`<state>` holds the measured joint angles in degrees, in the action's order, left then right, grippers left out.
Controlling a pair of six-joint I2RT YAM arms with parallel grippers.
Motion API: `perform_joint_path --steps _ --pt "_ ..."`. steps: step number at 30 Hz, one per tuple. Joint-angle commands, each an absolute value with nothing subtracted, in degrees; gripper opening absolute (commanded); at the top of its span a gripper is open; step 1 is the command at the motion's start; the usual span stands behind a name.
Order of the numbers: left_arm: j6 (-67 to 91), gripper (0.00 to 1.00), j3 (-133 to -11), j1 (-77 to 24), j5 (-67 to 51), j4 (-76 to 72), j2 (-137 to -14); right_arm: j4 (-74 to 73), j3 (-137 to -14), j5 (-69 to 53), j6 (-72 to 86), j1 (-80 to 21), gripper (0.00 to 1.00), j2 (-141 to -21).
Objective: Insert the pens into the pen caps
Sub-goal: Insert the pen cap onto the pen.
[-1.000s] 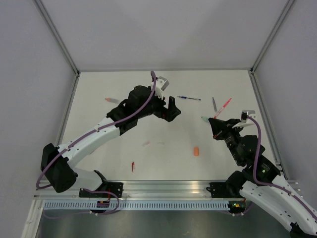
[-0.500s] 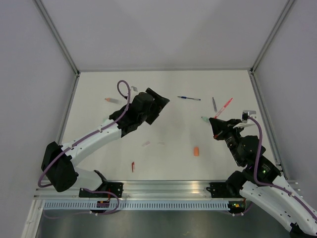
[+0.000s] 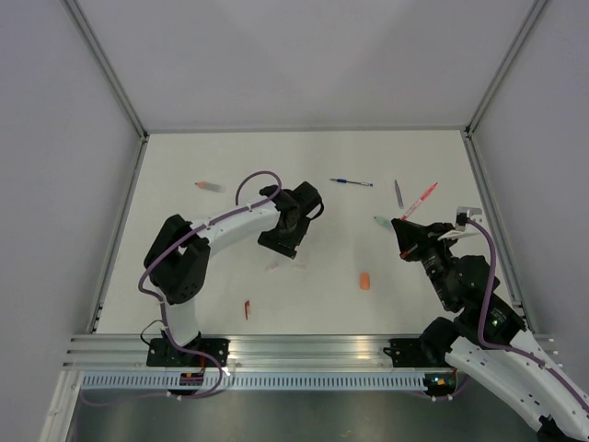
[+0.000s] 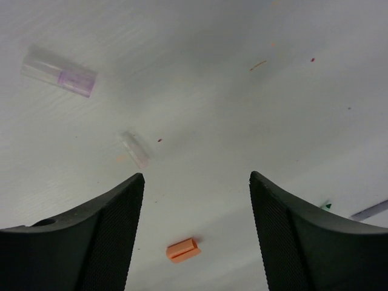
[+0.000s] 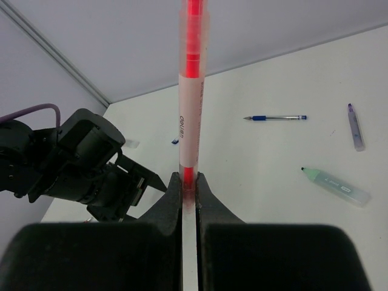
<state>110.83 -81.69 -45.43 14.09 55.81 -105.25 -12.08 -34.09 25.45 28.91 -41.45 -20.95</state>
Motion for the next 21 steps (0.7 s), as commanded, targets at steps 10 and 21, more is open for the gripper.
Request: perform_joint_path --steps 10,21 --pt "130.3 0.71 -82.4 -48.9 5.6 56.3 -109.2 -13.0 -34.4 26.8 29.2 -41.4 0.01 -18.8" --pt "135.1 0.62 -74.5 -49.0 6.0 51.7 -106.6 -13.3 -34.5 26.6 29.2 -41.4 0.01 -18.8"
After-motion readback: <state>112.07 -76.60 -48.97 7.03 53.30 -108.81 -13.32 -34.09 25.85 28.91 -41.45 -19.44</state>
